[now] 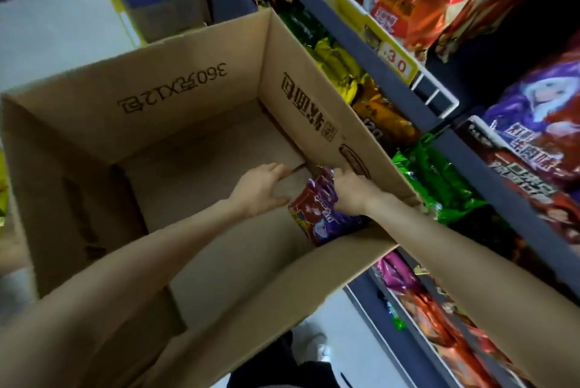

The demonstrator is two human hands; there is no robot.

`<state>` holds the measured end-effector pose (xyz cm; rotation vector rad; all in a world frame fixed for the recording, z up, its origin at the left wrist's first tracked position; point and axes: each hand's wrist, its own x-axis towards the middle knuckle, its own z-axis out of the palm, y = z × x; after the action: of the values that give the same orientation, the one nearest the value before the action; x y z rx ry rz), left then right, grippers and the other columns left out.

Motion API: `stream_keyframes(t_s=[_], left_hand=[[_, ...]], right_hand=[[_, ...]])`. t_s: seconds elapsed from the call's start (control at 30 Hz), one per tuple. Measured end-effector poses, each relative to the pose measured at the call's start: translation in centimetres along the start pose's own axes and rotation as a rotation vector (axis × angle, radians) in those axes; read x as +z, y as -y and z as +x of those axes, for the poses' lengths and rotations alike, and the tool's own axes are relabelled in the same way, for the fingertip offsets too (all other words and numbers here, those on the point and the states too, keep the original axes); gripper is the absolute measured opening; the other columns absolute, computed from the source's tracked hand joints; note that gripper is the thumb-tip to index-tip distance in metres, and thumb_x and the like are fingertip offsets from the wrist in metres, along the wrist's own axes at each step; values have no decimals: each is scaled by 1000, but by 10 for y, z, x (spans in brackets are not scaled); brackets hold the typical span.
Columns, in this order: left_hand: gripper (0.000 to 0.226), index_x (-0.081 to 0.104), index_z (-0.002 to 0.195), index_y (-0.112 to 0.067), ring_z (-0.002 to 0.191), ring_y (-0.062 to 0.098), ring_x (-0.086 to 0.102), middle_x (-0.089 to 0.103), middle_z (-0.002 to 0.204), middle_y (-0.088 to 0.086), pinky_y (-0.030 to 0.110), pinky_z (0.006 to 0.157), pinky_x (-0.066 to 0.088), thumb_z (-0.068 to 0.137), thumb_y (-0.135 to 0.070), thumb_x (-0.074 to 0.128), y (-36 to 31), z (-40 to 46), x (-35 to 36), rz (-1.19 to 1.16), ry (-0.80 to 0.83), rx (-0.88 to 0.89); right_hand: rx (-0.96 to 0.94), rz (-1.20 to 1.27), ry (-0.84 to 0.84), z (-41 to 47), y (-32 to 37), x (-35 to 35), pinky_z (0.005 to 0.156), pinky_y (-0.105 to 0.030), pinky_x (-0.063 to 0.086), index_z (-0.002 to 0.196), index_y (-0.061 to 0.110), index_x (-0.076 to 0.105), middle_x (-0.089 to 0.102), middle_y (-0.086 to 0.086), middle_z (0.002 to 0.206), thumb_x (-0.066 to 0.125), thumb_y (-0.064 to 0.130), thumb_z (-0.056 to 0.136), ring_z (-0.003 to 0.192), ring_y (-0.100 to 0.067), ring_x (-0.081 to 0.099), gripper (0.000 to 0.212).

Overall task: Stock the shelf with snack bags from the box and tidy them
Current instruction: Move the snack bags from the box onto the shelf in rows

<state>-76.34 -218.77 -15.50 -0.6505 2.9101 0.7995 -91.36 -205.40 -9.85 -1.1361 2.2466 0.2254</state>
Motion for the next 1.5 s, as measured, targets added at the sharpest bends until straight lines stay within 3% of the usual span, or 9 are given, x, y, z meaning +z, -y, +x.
stream_keyframes(t_s=[0.17,0.33,0.63,0.8,0.93,1.03,1.17,1.37,1.5], left_hand=[[77,32,140,-21,128,22,41,44,142,3,38,104,36,76,-38,71,-19,41,44,-81,137,57],[71,43,132,-14,113,26,53,57,125,9,35,92,42,72,-36,76,-25,49,62,-183,73,57],[52,61,110,-16,93,28,60,65,105,7,35,73,49,67,-39,78,41,26,29,158,-199,153],[58,59,115,-14,94,28,62,65,109,8,34,72,51,69,-46,75,51,24,33,227,-198,145],[52,52,123,-14,105,27,61,62,121,8,36,79,49,81,-41,67,52,21,37,128,-181,75],[44,53,117,-17,100,24,62,64,116,5,36,80,50,80,-36,69,58,15,26,-57,-163,-15],[36,57,106,-25,97,10,64,65,105,-7,36,80,56,75,-26,75,51,2,-25,-620,-144,-111],[33,57,100,-21,79,10,70,73,90,-10,19,64,54,71,-24,71,-12,-20,-122,-1027,-299,-57],[44,56,104,-23,82,10,69,72,93,-9,19,66,53,67,-41,69,-62,-30,-153,-1082,-272,23]], right_hand=[[67,56,62,19,-15,4,96,-39,47,139,5,31,52,-16,129,61,8,86,118,-31,53,61],[-10,21,104,31,-14,11,100,-37,43,132,9,43,50,-13,130,73,21,79,119,-28,51,62],[-297,-245,14,50,7,18,103,-47,40,150,27,1,24,-13,149,73,31,79,131,-34,36,101],[-362,-369,29,62,11,21,92,-44,48,148,26,-18,37,-19,143,69,29,84,115,-32,56,108],[-432,-397,-26,64,4,11,86,-41,48,150,26,-10,48,-15,132,60,27,90,108,-30,59,92],[-373,-225,-127,63,5,7,85,-39,52,144,25,26,61,-9,120,60,24,90,103,-25,62,63],[-300,188,-286,42,9,-15,86,-35,50,117,24,59,68,2,109,66,25,86,101,-16,62,32],[-414,1037,-343,-43,8,-66,91,-33,49,109,28,62,65,5,112,67,32,85,105,-11,61,24],[-496,1256,-513,-96,4,-79,84,-45,48,106,20,62,61,-20,104,65,38,84,93,-31,62,29]])
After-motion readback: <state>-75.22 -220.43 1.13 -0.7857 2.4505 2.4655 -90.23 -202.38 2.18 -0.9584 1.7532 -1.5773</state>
